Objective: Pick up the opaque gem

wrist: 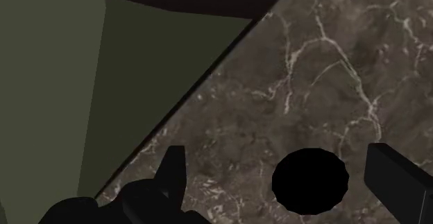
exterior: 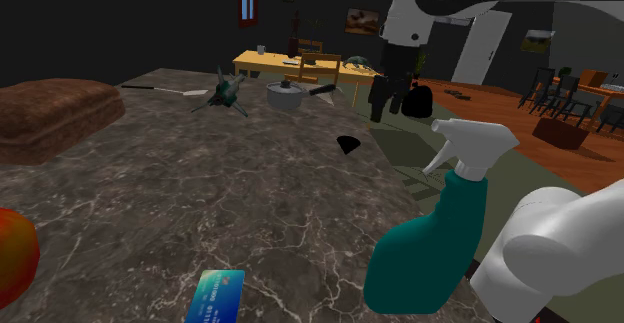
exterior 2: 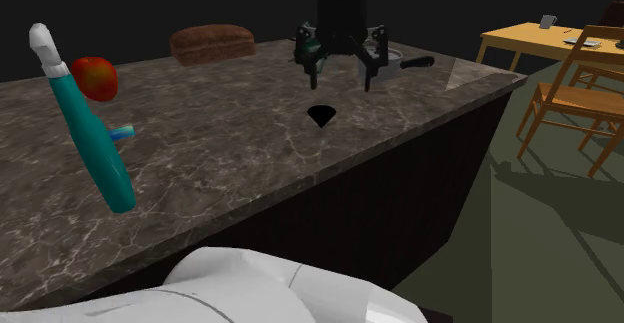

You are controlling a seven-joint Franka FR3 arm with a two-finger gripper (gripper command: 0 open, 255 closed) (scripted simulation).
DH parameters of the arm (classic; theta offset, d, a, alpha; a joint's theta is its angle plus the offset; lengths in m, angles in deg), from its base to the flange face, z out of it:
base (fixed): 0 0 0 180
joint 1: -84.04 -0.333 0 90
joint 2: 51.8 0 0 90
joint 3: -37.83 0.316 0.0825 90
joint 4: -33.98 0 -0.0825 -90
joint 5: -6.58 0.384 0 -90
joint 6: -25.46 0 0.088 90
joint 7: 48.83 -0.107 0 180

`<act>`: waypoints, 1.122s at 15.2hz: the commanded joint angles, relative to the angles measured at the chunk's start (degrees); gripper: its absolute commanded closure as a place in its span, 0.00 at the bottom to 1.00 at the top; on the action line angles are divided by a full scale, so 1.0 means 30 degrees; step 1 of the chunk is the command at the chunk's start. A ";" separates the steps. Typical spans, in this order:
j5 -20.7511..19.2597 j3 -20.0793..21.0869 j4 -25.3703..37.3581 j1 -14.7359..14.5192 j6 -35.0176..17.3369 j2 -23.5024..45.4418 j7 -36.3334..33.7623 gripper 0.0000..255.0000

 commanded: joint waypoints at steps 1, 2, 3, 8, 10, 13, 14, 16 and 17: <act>0.0332 0.0383 0.0106 -0.0209 -0.0872 0.0969 -0.0339 0.00; 0.0469 0.0564 0.0215 -0.0299 -0.1302 0.1511 -0.0487 0.00; 0.0596 0.0744 0.0346 -0.0388 -0.1724 0.2065 -0.0634 0.00; 0.0806 0.1069 -0.0159 -0.0546 -0.3163 0.2999 -0.0869 0.00; 0.0822 0.1093 -0.0655 -0.0556 -0.3681 0.3020 -0.0869 0.00; 0.0842 0.1125 -0.1274 -0.0567 -0.4353 0.3074 -0.0870 0.00; 0.0842 0.1125 -0.1275 -0.0567 -0.4353 0.3072 -0.0869 0.00; 0.0855 0.1139 -0.1309 -0.0579 -0.4353 0.3036 -0.0889 1.00; 0.0855 0.1142 -0.1299 -0.0579 -0.4362 0.3056 -0.0892 1.00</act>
